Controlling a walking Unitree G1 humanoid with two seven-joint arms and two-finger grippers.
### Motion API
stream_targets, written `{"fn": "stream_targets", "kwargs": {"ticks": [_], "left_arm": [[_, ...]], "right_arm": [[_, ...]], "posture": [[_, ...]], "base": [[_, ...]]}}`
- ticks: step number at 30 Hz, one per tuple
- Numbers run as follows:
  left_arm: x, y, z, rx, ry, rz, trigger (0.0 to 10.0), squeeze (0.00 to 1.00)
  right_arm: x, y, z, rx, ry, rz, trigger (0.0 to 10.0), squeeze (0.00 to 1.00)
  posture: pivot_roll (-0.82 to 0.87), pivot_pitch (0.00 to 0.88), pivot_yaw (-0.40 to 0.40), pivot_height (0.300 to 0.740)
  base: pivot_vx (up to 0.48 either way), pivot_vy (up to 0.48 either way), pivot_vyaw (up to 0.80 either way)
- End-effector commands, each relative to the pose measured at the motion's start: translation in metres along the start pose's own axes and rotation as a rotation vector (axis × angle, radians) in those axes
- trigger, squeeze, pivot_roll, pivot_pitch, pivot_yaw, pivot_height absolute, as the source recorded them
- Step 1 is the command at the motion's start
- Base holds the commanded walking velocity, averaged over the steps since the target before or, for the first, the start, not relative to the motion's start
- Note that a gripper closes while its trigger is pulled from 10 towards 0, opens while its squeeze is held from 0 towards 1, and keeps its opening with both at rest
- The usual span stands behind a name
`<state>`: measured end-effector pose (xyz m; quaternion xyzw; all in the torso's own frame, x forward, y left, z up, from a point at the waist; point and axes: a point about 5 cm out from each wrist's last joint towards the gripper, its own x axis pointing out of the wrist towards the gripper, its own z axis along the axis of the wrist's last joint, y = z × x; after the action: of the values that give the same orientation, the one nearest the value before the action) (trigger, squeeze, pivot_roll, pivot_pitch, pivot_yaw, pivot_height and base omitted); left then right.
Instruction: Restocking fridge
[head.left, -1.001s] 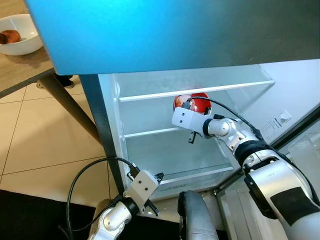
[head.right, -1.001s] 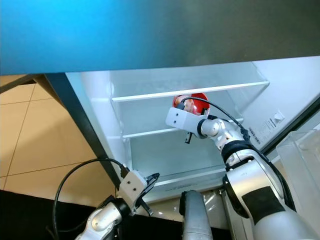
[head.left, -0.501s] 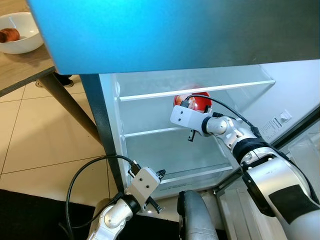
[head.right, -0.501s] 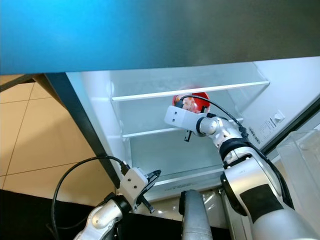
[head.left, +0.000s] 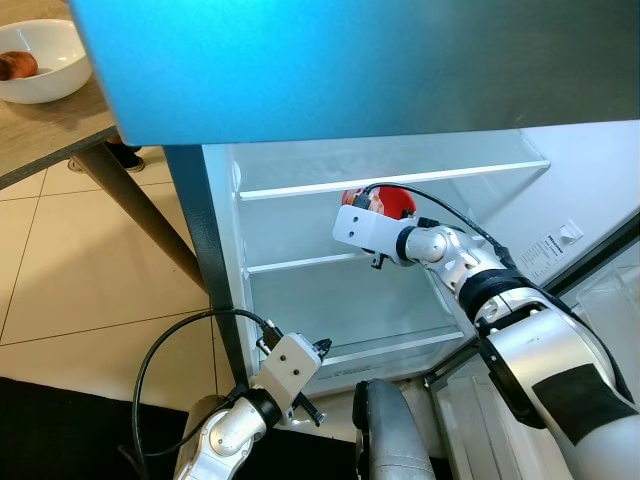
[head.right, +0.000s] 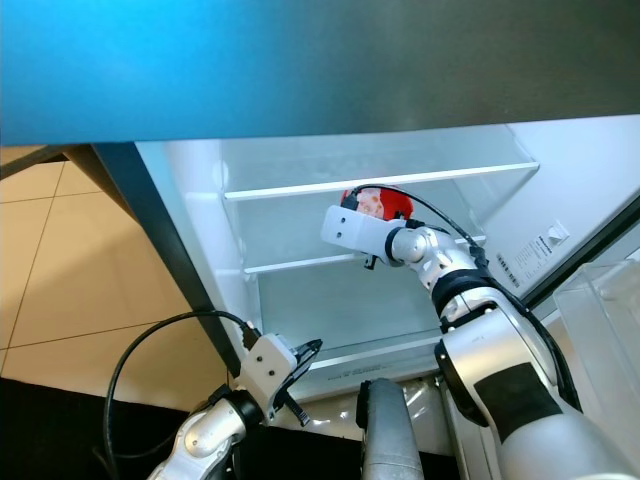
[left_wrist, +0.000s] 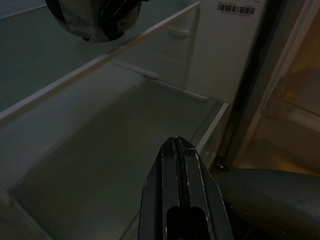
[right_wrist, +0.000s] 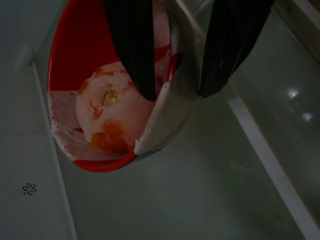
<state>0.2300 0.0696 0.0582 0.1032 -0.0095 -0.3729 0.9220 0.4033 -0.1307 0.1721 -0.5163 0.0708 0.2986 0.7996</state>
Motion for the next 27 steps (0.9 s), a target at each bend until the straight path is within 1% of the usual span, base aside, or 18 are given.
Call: {"fn": "stream_targets", "kwargs": {"ticks": [1,5,8,9,10,12,16,22,24,27], "left_arm": [[0.000,-0.005,-0.001,-0.017,0.011,-0.008,10.0,0.00],[0.000,-0.003,0.000,-0.013,0.008,-0.006,10.0,0.00],[0.000,-0.001,0.001,-0.010,0.005,-0.003,10.0,0.00],[0.000,0.000,0.001,-0.010,0.005,-0.001,10.0,0.00],[0.000,0.000,0.001,-0.010,0.005,-0.001,10.0,0.00],[0.000,0.001,0.001,-0.009,0.005,0.000,10.0,0.00],[0.000,0.001,0.001,-0.007,0.006,-0.009,10.0,0.00],[0.001,0.001,0.001,-0.005,0.007,-0.022,10.0,0.00],[0.002,0.002,0.001,-0.003,0.006,-0.025,10.0,0.00],[0.002,0.002,0.001,-0.002,0.005,-0.025,10.0,0.00]], "right_arm": [[-0.001,-0.002,-0.003,0.010,0.010,-0.022,10.0,0.00],[-0.003,-0.007,-0.004,0.030,0.003,-0.045,10.0,0.00],[-0.006,-0.012,-0.006,0.099,-0.021,-0.054,10.0,0.00],[-0.008,-0.014,-0.007,0.147,-0.038,-0.049,10.0,0.00],[-0.008,-0.014,-0.007,0.147,-0.038,-0.049,10.0,0.00],[-0.010,-0.015,-0.008,0.203,-0.061,-0.040,10.0,0.00],[-0.014,-0.013,-0.014,0.265,-0.097,-0.011,10.0,0.00],[-0.016,-0.009,-0.018,0.284,-0.127,0.020,10.0,0.00],[-0.016,-0.005,-0.018,0.290,-0.154,0.037,10.0,0.00],[-0.016,-0.004,-0.017,0.296,-0.177,0.042,10.0,0.00]], "posture": [[-0.05,0.239,-0.114,0.593],[-0.05,0.238,-0.116,0.593],[-0.05,0.234,-0.115,0.593],[-0.06,0.233,-0.112,0.593],[-0.06,0.233,-0.112,0.593],[-0.06,0.232,-0.108,0.593],[-0.07,0.231,-0.098,0.593],[-0.07,0.231,-0.086,0.593],[-0.07,0.229,-0.086,0.593],[-0.07,0.228,-0.085,0.593]], "base": [[0.000,0.000,0.00],[0.000,0.000,0.00],[0.000,0.000,0.00],[0.000,0.000,0.00],[0.000,0.000,0.00],[0.000,0.000,0.00],[0.000,0.000,0.00],[0.000,0.000,0.00],[0.000,0.000,0.00],[0.000,0.000,0.00]]}}
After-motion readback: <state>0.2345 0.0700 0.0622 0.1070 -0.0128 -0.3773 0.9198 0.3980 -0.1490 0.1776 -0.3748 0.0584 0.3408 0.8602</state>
